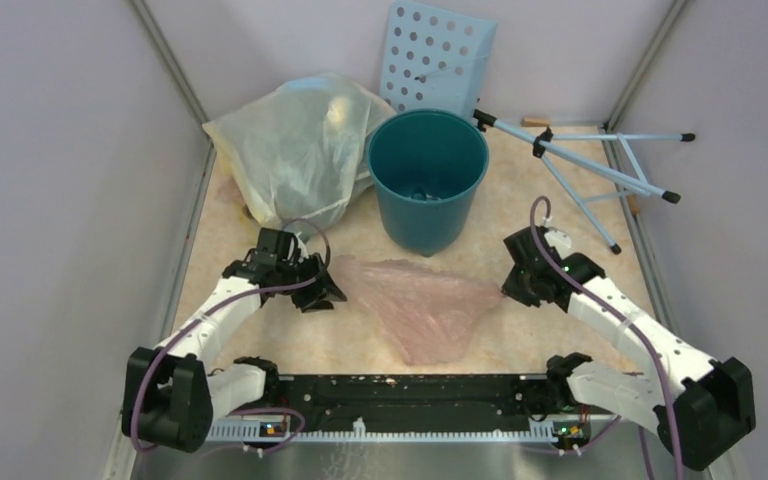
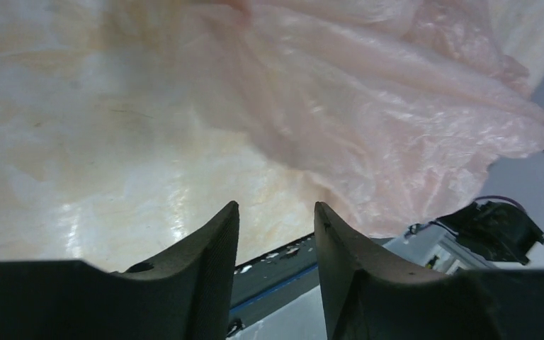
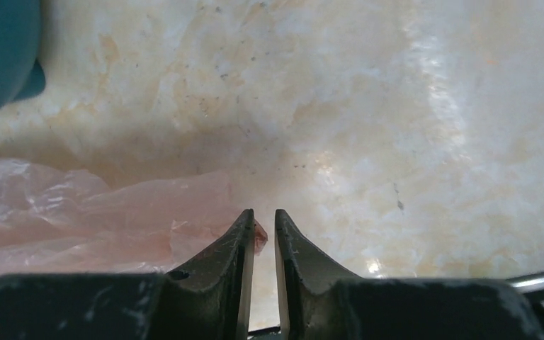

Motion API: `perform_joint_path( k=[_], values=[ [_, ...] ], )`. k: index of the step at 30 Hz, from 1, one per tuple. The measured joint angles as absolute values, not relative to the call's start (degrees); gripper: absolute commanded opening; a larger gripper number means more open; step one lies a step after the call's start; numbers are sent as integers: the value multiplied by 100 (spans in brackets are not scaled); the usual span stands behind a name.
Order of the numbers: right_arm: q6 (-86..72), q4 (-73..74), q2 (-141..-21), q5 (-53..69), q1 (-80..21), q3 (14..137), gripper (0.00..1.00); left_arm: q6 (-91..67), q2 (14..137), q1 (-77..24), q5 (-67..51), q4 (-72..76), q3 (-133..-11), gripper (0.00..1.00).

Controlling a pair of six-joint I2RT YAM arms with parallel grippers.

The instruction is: Put the trash bags into the trash bin

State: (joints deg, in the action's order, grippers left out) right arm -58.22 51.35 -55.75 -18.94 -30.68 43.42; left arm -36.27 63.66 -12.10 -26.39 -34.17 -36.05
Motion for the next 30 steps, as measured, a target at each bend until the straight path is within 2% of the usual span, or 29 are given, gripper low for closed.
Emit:
perform_joint_path(
  k=[6, 12, 14, 16, 18, 20, 23, 28, 30],
  values=[
    [-4978, 4180, -6287, -602, -2808, 4049, 18, -3951, 6622, -1288, -3389, -2585, -3376, 62],
    [-4654, 3660, -6458, 115, -2794, 4027, 17, -4508, 6814, -1474, -3903, -1693, -2963, 65],
    [-4609, 3588, -6458, 257, -2792, 4029, 18, -4672, 6816, -1533, -3951, -1498, -2908, 58],
    [-4569, 3509, -6458, 434, -2792, 4029, 17, -4829, 6827, -1575, -3957, -1332, -2902, 40],
    [-4541, 3465, -6455, 534, -2792, 4029, 10, -4965, 6860, -1590, -3938, -1214, -2902, 16],
    [-4499, 3518, -6455, 572, -2786, 4071, 2, -5078, 6875, -1590, -3881, -1208, -2928, 0],
    [-4453, 3741, -6418, 482, -2740, 4335, 0, -4982, 6875, -1594, -3505, -1772, -3369, 0],
    [-4303, 4075, -6117, 259, -2674, 4963, 0, -4447, 6895, -1605, -2432, -3155, -5135, 0],
    [-4215, 4101, -5970, 268, -2674, 5151, 18, -4239, 6814, -1599, -2222, -3385, -5614, 0]
  ],
)
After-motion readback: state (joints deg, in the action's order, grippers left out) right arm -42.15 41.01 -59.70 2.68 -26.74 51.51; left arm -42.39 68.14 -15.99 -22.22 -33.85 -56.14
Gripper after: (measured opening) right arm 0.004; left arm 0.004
